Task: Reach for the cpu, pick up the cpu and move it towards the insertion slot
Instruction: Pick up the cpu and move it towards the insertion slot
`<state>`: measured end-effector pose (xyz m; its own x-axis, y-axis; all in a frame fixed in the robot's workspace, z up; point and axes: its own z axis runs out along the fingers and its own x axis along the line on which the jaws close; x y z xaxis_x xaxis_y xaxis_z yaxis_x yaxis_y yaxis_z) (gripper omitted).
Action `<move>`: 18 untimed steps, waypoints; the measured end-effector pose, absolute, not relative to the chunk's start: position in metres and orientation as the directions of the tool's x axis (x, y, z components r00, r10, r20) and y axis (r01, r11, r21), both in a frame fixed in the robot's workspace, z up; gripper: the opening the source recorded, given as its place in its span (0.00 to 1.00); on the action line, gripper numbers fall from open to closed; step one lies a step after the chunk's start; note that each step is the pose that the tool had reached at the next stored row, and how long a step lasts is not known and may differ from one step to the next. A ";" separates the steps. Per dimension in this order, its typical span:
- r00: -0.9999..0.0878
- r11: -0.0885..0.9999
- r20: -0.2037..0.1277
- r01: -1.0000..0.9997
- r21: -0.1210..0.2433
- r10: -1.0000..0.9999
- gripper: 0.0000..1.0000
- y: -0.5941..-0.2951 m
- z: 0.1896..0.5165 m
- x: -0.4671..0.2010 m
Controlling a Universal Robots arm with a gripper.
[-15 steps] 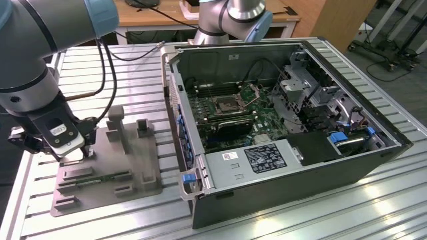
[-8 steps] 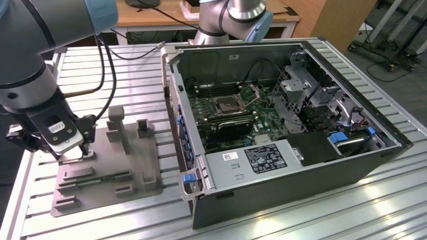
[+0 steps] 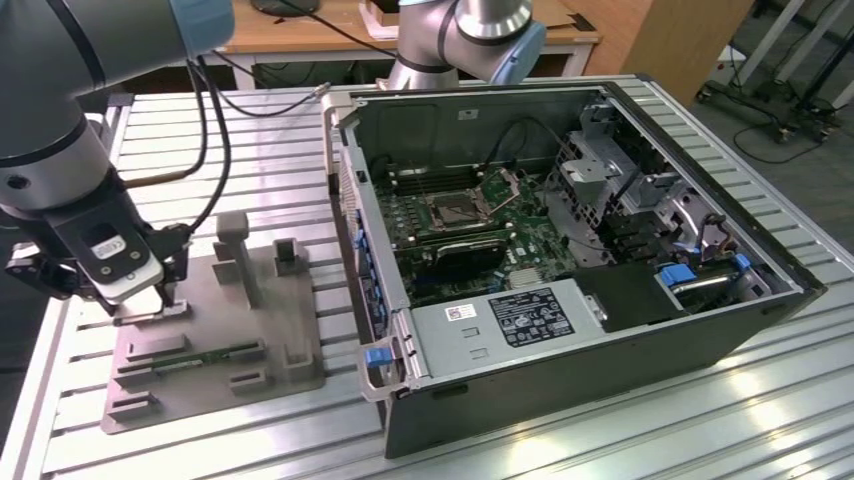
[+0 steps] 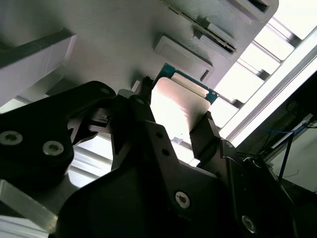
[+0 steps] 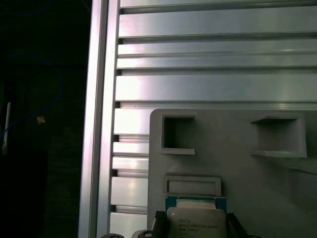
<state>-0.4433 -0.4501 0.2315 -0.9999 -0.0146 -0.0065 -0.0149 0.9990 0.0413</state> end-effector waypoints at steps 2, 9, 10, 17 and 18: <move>-1.000 0.999 -0.006 -0.015 0.041 -0.015 0.55 -0.450 0.233 -0.443; -1.000 0.999 -0.007 -0.015 0.041 -0.015 0.55 -0.450 0.240 -0.443; -1.000 0.999 -0.007 -0.015 0.041 -0.015 0.55 -0.450 0.240 -0.443; -1.000 0.999 -0.006 -0.015 0.041 -0.015 0.55 -0.450 0.241 -0.443; -1.000 0.999 -0.006 -0.015 0.041 -0.015 0.55 -0.450 0.242 -0.443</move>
